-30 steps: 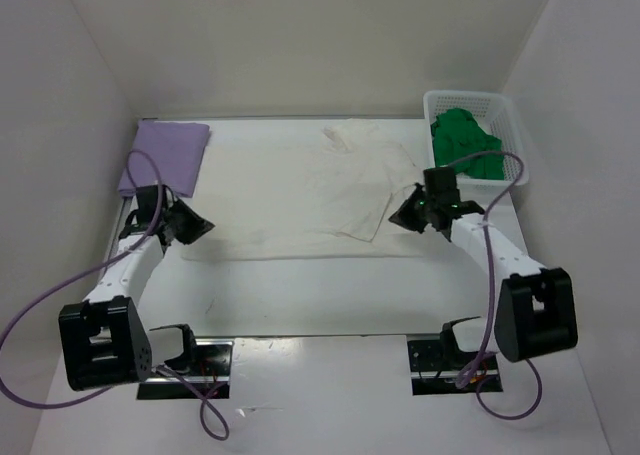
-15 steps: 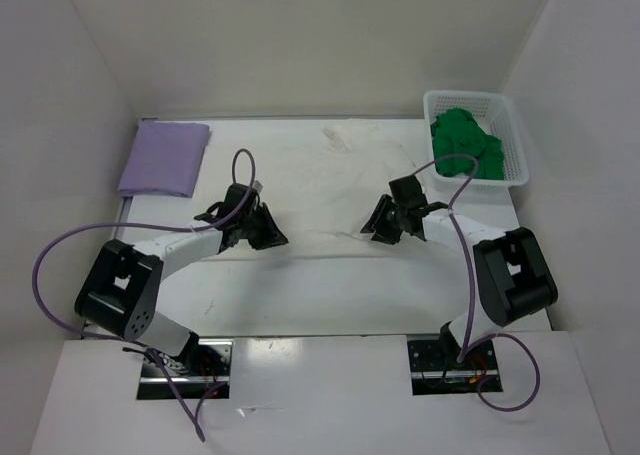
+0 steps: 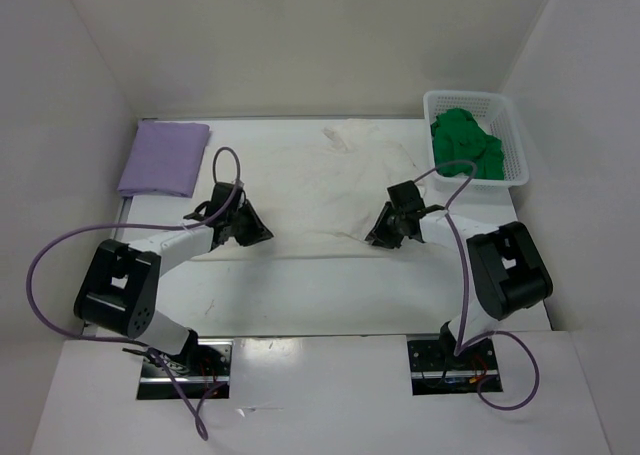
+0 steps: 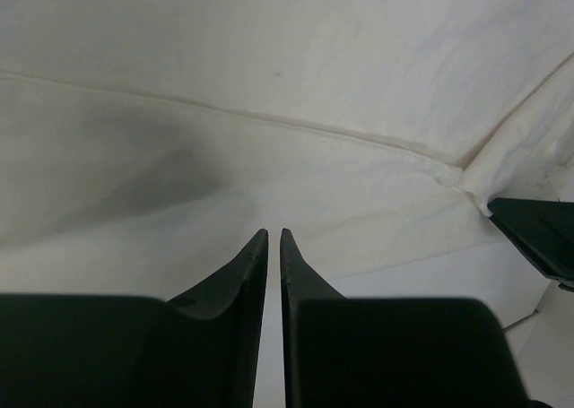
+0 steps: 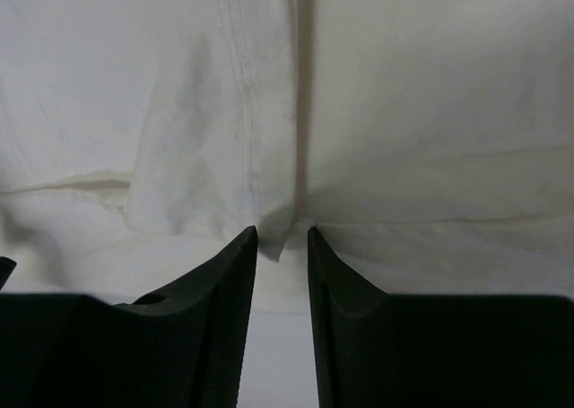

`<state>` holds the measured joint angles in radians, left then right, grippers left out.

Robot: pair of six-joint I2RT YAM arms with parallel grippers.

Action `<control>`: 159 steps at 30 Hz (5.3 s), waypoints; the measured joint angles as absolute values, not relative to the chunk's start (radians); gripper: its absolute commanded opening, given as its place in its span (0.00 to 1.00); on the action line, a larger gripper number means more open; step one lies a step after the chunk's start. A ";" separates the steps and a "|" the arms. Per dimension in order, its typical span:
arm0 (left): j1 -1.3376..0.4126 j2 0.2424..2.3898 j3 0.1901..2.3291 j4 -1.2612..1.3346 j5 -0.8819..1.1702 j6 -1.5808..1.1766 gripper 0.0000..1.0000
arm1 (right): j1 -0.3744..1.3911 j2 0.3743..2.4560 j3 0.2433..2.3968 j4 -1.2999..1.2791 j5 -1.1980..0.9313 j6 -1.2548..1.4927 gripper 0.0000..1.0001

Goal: Fold and stack the t-shirts
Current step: Fold the flattened tshirt in 1/3 of the way, then grap the side of the flattened tshirt furthest away from the robot with both arms

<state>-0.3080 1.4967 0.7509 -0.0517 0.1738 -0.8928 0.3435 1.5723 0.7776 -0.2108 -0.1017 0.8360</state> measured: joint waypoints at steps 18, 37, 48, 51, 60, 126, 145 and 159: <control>-0.169 1.426 0.646 -0.073 0.168 -0.844 0.16 | 0.344 1.700 0.894 -0.205 -0.147 0.814 0.06; -0.147 1.348 0.636 -0.093 0.157 -0.844 0.16 | 0.345 1.984 1.385 -0.224 -0.217 0.767 0.42; -0.146 1.369 0.659 -0.080 0.183 -0.848 0.20 | 0.390 1.692 1.015 -0.226 -0.190 0.730 0.01; -0.146 1.399 0.659 -0.081 0.213 -0.860 0.20 | 0.450 1.706 0.963 -0.236 -0.191 0.731 0.01; -0.157 1.460 0.645 -0.075 0.232 -0.867 0.23 | 0.514 1.766 0.951 -0.220 -0.192 0.750 0.01; 0.063 2.193 1.668 -0.249 -0.247 -0.546 0.43 | 0.426 1.698 1.233 -0.360 -0.257 0.589 0.06; 0.063 2.306 1.797 -0.286 -0.275 -0.524 0.33 | 0.345 1.710 1.256 -0.361 -0.302 0.578 0.25; 0.058 2.260 1.713 -0.231 -0.281 -0.525 0.50 | 0.162 2.063 1.678 -0.364 -0.309 0.547 0.36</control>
